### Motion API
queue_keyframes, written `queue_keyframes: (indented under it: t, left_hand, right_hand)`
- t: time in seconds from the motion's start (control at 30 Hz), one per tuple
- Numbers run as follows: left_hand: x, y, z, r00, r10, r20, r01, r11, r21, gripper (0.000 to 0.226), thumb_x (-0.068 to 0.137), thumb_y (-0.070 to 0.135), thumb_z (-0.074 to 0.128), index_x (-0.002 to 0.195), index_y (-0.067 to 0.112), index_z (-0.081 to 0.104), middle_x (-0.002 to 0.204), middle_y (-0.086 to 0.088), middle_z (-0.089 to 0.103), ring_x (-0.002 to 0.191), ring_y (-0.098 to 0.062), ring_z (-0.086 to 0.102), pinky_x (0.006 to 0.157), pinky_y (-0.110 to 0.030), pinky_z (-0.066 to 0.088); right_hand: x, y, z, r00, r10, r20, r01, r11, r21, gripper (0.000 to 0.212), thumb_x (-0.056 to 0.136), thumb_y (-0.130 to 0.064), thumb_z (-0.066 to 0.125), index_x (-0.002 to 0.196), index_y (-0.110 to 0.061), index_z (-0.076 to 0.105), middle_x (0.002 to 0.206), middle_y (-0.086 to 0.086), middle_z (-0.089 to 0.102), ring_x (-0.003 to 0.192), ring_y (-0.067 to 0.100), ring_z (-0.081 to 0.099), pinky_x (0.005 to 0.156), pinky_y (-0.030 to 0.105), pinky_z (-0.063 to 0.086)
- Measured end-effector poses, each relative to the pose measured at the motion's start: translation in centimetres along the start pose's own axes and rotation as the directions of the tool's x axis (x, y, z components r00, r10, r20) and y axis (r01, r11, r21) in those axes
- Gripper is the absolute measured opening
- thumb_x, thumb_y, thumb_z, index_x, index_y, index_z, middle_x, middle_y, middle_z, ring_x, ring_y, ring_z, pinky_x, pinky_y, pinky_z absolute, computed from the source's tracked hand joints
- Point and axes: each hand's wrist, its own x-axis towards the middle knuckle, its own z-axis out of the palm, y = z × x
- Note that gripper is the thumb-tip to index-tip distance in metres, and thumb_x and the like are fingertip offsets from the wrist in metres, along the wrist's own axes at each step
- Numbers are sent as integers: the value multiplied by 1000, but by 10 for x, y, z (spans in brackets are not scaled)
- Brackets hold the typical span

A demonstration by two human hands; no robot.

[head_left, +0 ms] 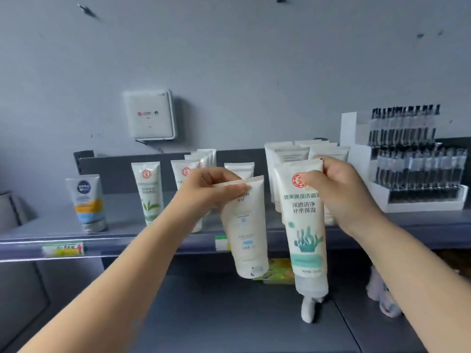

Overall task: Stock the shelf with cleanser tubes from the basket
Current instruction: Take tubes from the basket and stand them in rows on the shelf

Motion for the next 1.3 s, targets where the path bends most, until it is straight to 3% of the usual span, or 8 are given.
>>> queue_keyframes:
  t: [0.07, 0.2, 0.37, 0.5, 0.63, 1.03, 1.17, 1.3]
  left_hand:
    - [5, 8, -33, 999, 31, -32, -30, 999, 43, 9, 77, 10, 68, 68, 10, 66, 60, 3, 66, 55, -9, 58, 48, -17, 44]
    - [21, 29, -100, 992, 99, -73, -93, 992, 83, 12, 77, 11, 67, 65, 12, 65, 55, 7, 64, 48, -4, 57, 45, -14, 43]
    - [41, 49, -187, 983, 160, -89, -142, 974, 179, 11, 69, 16, 74, 61, 17, 66, 56, 8, 64, 50, -6, 58, 45, -15, 44]
    - [55, 53, -242, 981, 166, -97, -140, 963, 231, 23, 76, 14, 69, 54, 21, 69, 55, 10, 64, 51, -4, 60, 47, -15, 48]
    - [72, 46, -291, 982, 154, -104, -117, 947, 297, 24, 82, 13, 64, 59, 19, 67, 54, 11, 64, 51, -2, 60, 47, -14, 48]
    - [122, -1, -342, 985, 41, -166, 21, 933, 358, 10, 81, 15, 69, 71, 16, 65, 59, 9, 65, 56, -3, 61, 55, -18, 55]
    - [135, -8, -340, 985, 36, -166, 29, 928, 372, 9, 80, 16, 70, 72, 15, 66, 60, 7, 65, 53, -2, 61, 54, -18, 55]
    - [145, -17, -339, 984, 16, -178, 53, 923, 381, 8, 79, 16, 71, 73, 15, 67, 69, 0, 64, 53, -3, 60, 52, -16, 54]
  right_hand:
    - [20, -14, 20, 998, -47, 37, 47, 999, 8, 11, 85, -12, 57, 75, -15, 60, 68, -8, 71, 68, 8, 67, 67, 31, 52]
    - [60, -44, 65, 991, -115, 68, 110, 991, 74, 16, 87, -7, 55, 73, -14, 57, 58, -10, 66, 55, 2, 60, 53, 17, 48]
    - [106, -78, 125, 980, -162, 112, 156, 986, 61, 25, 90, -8, 53, 66, -15, 53, 53, -11, 64, 50, 1, 59, 45, 19, 48]
    - [139, -93, 163, 972, -193, 134, 192, 981, 26, 18, 89, -11, 57, 71, -13, 59, 67, -5, 65, 61, 5, 61, 52, 21, 52]
    - [180, -100, 196, 981, -195, 19, 195, 981, -6, 16, 86, -14, 62, 71, -15, 58, 54, -10, 63, 53, 4, 60, 54, 22, 51]
    - [245, -58, 250, 990, 16, 138, 17, 972, -236, 15, 79, -9, 70, 70, -13, 60, 47, -9, 62, 42, 4, 58, 48, 19, 52]
    - [248, -33, 262, 929, 192, 318, -51, 913, -404, 15, 79, -2, 67, 67, -8, 61, 50, -1, 65, 45, 12, 63, 49, 21, 56]
    - [249, -14, 271, 847, 300, 438, 12, 814, -581, 15, 81, 1, 63, 69, -6, 58, 66, 10, 67, 50, 14, 64, 55, 25, 58]
